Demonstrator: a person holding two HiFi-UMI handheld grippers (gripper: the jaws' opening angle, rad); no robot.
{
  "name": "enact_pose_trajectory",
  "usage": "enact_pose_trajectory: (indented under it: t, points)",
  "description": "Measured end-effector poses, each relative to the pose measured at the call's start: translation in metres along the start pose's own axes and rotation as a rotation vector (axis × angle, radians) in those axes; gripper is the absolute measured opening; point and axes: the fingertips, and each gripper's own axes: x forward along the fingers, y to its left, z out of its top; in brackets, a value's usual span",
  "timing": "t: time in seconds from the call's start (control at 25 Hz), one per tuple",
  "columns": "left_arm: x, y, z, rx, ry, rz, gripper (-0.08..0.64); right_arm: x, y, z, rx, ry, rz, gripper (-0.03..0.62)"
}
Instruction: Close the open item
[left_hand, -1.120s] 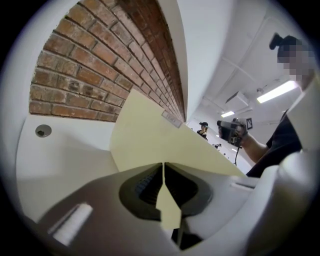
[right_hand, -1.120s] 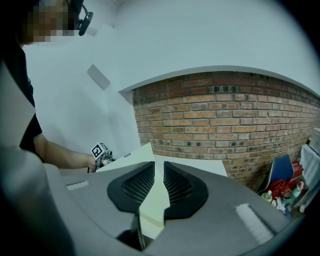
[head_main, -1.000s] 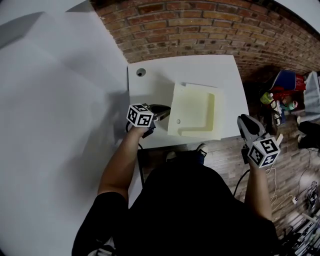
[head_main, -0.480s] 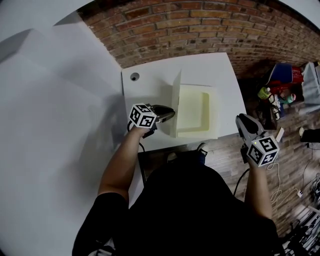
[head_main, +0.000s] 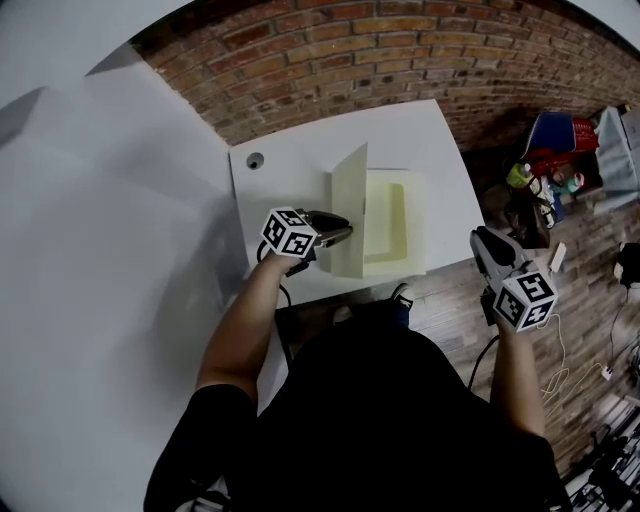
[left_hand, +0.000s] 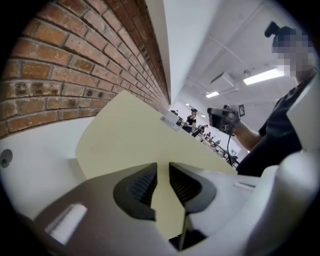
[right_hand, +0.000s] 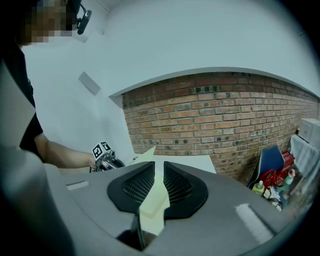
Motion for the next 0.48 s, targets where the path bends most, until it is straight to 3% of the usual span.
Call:
enact_pose_trajectory:
  t: [0.48]
  points:
    - [0.042, -0.01, 0.003, 0.019, 0.085, -0.061, 0.104, -0.019, -0.024, -0.013, 0.039, 0.003, -0.037, 0.055]
